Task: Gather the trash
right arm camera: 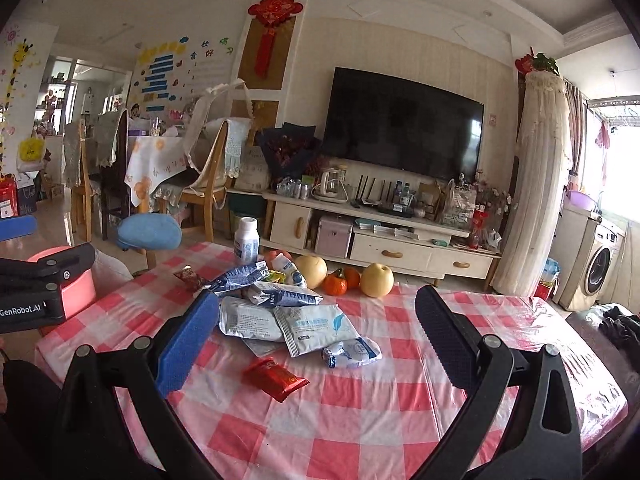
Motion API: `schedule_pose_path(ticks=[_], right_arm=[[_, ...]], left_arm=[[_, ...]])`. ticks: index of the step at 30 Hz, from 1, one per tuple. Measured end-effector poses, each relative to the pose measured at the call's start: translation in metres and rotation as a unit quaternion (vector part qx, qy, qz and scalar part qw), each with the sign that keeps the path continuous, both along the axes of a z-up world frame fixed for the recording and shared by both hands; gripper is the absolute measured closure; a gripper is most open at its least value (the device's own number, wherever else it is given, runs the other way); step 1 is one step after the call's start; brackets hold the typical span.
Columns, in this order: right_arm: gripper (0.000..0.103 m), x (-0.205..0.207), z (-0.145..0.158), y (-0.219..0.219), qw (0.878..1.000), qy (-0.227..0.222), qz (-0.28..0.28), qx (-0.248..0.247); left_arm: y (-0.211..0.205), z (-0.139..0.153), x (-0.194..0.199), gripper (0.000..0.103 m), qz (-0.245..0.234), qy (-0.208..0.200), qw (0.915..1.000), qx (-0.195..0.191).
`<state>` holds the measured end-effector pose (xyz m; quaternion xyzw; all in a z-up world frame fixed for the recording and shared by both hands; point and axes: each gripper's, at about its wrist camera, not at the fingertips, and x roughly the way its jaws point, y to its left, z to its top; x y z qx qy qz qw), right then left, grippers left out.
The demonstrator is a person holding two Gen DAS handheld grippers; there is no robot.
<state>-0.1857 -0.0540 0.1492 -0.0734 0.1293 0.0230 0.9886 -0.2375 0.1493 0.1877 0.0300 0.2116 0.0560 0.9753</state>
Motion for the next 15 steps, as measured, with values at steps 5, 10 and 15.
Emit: schedule_pose_path(ticks=[5, 10, 15], right_arm=[[0.004, -0.008, -0.001, -0.004, 1.0, -0.009, -0.006, 0.007], [0.004, -0.015, 0.001, -0.01, 1.0, -0.025, -0.01, 0.009], [0.004, -0.016, -0.001, -0.01, 0.999, -0.034, -0.005, 0.003]], left_arm=[[0.001, 0.011, -0.01, 0.005, 0.001, -0.012, 0.9999, -0.002], [0.0, 0.016, -0.015, 0.005, 0.004, -0.017, 0.9998, 0.001], [0.001, 0.017, -0.019, 0.005, 0.005, -0.023, 0.9997, 0.004]])
